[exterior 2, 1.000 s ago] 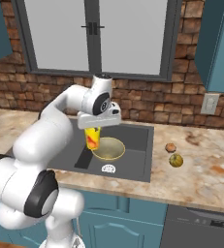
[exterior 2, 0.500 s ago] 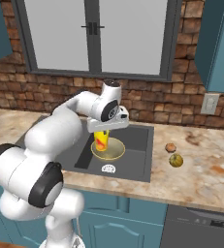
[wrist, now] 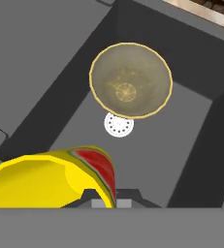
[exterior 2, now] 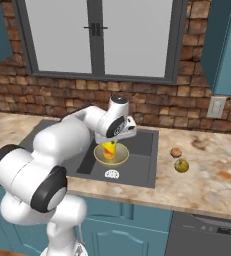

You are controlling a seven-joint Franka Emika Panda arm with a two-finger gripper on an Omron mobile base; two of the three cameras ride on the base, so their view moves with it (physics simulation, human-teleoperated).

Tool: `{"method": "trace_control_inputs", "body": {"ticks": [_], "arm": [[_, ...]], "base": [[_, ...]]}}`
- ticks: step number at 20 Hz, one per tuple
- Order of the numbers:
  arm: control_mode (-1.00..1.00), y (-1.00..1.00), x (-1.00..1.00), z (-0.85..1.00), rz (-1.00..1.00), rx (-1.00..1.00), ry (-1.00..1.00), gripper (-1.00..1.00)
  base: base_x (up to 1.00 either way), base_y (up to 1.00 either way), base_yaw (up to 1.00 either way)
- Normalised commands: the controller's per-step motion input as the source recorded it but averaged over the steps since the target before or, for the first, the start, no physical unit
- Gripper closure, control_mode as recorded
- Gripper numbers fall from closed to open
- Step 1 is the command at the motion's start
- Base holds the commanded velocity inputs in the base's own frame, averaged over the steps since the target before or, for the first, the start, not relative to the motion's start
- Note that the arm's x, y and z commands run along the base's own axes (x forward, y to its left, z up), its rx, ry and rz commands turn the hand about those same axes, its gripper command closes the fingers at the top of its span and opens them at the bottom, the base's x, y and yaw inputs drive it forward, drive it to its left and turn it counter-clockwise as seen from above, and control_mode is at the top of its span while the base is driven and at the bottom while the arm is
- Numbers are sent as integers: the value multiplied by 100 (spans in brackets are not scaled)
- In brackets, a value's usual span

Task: Remove the tangerine and squash from the sink. Then move the bowl and cup from the counter to the sink for washing.

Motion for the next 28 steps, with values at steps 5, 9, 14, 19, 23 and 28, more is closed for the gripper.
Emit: {"method": "trace_control_inputs", "body": {"ticks": [5, 9, 14, 19, 23, 28], "arm": [[-100, -13, 13, -37, 0, 0, -3, 100], [-100, -14, 19, -32, 0, 0, 0, 100], [-100, -16, 18, -32, 0, 0, 0, 100], [-100, -19, 12, -33, 0, -1, 0, 100], [-100, -17, 11, -33, 0, -2, 0, 100], [-100, -9, 12, -34, 0, -1, 0, 100]], "base": [[0, 0, 0], [0, 0, 0], [0, 0, 0], [0, 0, 0], [0, 0, 0], [0, 0, 0]]}}
